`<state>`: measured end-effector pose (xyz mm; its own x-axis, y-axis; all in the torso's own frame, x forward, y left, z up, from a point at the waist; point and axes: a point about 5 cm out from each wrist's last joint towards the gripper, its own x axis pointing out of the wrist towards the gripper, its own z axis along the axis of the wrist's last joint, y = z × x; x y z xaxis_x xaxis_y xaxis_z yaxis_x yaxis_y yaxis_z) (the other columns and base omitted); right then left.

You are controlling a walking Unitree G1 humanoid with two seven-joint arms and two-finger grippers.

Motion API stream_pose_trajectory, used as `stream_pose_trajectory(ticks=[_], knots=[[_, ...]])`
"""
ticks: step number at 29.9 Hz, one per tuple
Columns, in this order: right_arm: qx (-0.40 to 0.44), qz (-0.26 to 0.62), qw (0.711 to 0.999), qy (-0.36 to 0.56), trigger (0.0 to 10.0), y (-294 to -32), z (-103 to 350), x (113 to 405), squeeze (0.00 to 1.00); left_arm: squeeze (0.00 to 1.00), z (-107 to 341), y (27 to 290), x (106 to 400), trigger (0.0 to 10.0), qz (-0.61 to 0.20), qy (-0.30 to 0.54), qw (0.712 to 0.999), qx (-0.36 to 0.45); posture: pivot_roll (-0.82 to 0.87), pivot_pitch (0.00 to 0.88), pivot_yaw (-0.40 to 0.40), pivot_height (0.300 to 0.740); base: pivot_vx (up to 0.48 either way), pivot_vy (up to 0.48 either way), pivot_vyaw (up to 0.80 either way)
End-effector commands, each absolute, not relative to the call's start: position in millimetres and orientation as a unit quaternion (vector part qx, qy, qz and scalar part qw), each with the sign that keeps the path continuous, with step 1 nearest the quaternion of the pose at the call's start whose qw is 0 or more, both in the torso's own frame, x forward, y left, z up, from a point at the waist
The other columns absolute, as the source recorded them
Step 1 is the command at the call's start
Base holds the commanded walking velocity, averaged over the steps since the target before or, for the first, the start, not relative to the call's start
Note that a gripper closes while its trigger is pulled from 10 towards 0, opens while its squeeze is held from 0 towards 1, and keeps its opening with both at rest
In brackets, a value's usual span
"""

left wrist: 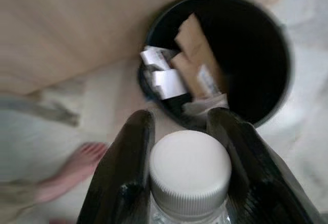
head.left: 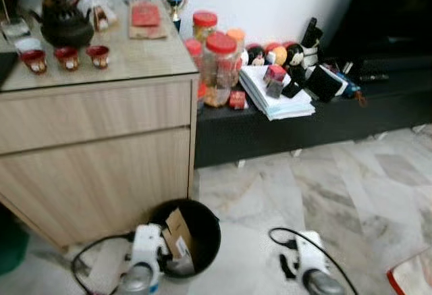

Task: Picking trash to rubbish bin

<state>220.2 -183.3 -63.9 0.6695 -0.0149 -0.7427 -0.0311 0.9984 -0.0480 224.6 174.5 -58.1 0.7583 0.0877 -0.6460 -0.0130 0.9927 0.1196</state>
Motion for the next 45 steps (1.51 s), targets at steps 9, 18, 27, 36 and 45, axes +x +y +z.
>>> stream_pose_trajectory(ticks=[9, 18, 27, 36, 45], knots=[[-0.032, 0.018, 0.914, 0.404, 10.0, -187, -62, 223, 0.0, 0.0, -48, 157, 240, 10.0, -0.007, 0.311, 0.949, 0.053, 0.05, 0.095, -0.101, 0.74, 0.207, 0.0, 0.0], [-0.043, 0.118, 0.934, 0.334, 10.0, -161, -33, 265, 0.0, 0.0, -4, 150, 289, 10.0, -0.017, 0.206, 0.976, 0.066, 0.05, 0.094, -0.104, 0.74, 0.0, 0.0, 0.0], [0.018, 0.233, 0.938, 0.258, 10.0, -127, 0, 294, 0.0, 0.0, 48, 139, 331, 10.0, -0.031, 0.083, 0.99, 0.106, 0.03, 0.086, -0.111, 0.74, 0.0, 0.0, 0.0], [0.03, 0.261, 0.932, 0.249, 10.0, -118, 3, 296, 0.0, 1.0, 56, 133, 336, 10.0, -0.048, 0.062, 0.992, 0.102, 0.03, 0.084, -0.116, 0.74, 0.0, 0.0, 0.0], [0.027, 0.26, 0.929, 0.263, 10.0, -122, -4, 289, 0.0, 1.0, 51, 132, 332, 10.0, -0.054, 0.072, 0.991, 0.096, 0.03, 0.086, -0.12, 0.74, 0.0, 0.0, 0.0]])
